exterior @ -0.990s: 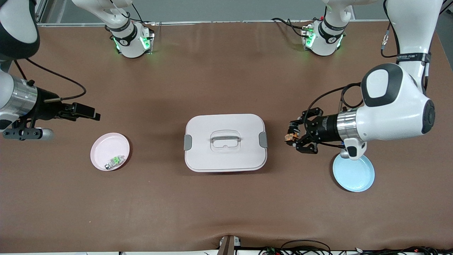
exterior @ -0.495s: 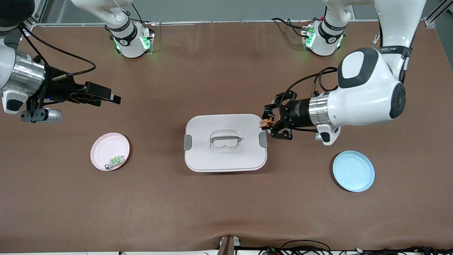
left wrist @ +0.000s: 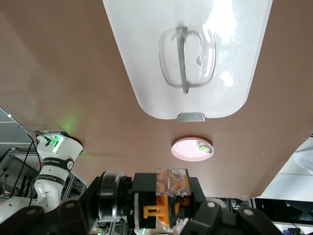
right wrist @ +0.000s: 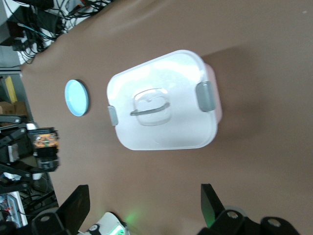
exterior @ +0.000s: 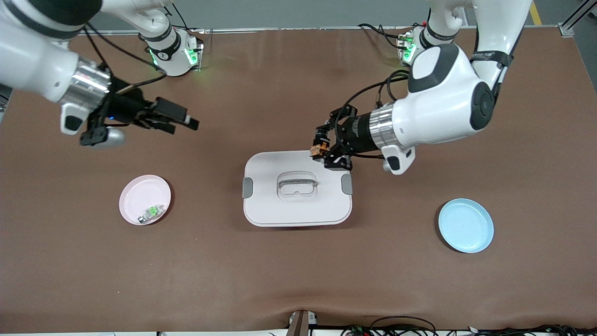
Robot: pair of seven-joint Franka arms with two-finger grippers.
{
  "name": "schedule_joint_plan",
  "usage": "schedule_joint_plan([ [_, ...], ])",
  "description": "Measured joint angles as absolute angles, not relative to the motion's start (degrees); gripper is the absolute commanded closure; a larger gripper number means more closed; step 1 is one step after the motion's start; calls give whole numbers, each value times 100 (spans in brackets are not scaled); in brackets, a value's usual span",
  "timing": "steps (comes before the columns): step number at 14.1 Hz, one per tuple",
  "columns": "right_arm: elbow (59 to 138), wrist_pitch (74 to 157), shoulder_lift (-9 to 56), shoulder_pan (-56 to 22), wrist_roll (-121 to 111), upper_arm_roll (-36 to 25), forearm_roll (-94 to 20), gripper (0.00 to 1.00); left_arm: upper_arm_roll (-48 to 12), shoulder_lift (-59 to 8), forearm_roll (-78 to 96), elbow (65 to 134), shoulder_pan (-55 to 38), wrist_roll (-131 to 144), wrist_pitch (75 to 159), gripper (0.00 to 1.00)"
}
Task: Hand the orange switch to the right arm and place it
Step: 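Grasp the orange switch with the right gripper from the left gripper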
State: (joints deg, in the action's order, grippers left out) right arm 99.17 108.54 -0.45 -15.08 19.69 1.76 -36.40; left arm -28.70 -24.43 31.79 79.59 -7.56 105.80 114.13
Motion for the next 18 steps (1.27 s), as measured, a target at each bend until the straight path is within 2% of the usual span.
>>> schedule_joint_plan([
  [9, 10069, 12539, -117, -2711, 3270, 178, -3742, 0, -2846, -2444, 3111, 7963, -1526, 11021, 12309, 64],
  [15, 10188, 12847, 78, -2873, 3352, 174, -3743, 0, -2830, -2446, 2986, 7968, -1750, 11151, 12399, 64],
  [18, 10473, 13303, 170, -2966, 3097, 171, -3743, 0, -2820, -2446, 2984, 7967, -1750, 11151, 12399, 64],
])
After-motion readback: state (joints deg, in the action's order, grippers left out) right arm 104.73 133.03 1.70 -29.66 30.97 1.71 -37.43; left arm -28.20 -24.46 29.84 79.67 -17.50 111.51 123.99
